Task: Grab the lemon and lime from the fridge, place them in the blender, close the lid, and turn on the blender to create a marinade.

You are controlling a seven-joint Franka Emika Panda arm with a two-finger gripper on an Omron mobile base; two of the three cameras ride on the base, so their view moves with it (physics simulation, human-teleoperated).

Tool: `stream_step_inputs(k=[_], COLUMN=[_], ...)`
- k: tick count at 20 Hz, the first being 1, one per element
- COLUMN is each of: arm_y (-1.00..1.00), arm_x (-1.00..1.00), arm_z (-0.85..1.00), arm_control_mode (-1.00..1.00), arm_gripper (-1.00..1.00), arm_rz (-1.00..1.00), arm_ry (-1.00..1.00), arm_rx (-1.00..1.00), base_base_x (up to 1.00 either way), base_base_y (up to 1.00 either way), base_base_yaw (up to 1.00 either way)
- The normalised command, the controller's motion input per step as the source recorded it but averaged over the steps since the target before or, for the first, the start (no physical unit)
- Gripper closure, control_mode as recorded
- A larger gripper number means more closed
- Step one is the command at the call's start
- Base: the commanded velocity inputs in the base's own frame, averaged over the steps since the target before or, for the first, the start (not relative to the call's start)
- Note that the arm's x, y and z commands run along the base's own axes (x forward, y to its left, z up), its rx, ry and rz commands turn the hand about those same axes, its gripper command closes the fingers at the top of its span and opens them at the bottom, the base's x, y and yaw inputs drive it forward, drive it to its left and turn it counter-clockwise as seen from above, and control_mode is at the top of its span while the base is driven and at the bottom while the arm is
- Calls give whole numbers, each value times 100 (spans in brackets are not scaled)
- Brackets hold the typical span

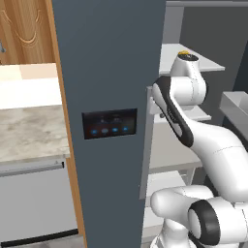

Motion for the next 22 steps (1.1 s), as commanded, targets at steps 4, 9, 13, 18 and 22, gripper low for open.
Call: stream_step_inputs(k=[4, 9, 13, 18, 22], arm_y=[-10, -18, -83, -88, -95], arm_x=[-17, -30, -57, -16, -3], arm_z=[-26, -48, 6, 9, 0], arm_control_mode=[-100, -100, -100, -100, -100], arm_gripper=[-100, -100, -100, -100, -100], arm_rz=[5, -7, -26, -28, -20], arm_ry=[-6, -7, -5, 7, 7], arm_rx=[3, -23, -16, -7, 0], base_base_x=[0, 0, 0, 0, 0], base_base_y=[0, 0, 0, 0, 0], base_base_yaw=[0, 0, 0, 0, 0])
